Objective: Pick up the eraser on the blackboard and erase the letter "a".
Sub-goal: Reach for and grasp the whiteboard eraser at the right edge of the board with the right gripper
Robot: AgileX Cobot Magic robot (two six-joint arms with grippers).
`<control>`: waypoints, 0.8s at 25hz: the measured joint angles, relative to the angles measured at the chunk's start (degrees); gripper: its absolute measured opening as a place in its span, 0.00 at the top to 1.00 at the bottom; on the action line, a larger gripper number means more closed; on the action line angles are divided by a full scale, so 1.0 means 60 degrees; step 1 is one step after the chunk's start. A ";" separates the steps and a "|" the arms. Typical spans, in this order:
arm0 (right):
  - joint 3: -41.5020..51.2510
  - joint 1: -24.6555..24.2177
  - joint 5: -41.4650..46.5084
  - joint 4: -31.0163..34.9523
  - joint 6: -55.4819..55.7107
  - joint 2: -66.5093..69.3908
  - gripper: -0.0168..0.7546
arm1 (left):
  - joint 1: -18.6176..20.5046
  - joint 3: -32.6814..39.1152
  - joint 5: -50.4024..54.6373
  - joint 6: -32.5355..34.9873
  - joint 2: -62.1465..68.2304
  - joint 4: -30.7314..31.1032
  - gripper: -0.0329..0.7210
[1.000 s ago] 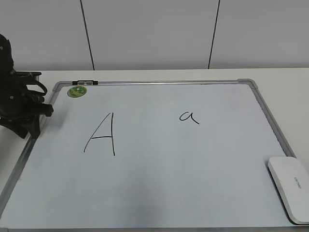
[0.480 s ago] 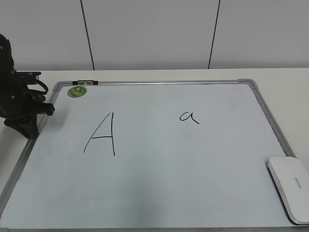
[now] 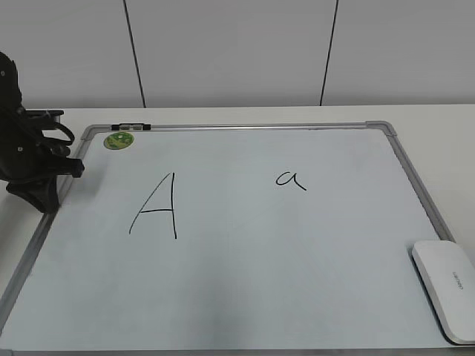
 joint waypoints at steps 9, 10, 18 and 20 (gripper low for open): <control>-0.0359 0.0308 -0.0171 0.0695 -0.0422 0.3862 0.29 | 0.0000 0.0000 0.0021 0.0000 0.0000 -0.0017 0.92; -0.0359 0.0308 -0.0285 0.0695 -0.0436 0.4112 0.29 | 0.0000 0.0000 0.0020 0.0000 0.0000 -0.0034 0.92; -0.0380 0.0308 -0.2310 0.0861 -0.0481 0.6077 0.29 | 0.0000 0.0000 0.0020 0.0000 0.0000 -0.0029 0.92; -0.0501 0.0308 -0.2534 0.0900 -0.0481 0.6593 0.29 | 0.0000 0.0000 0.0020 0.0000 0.0000 -0.0038 0.92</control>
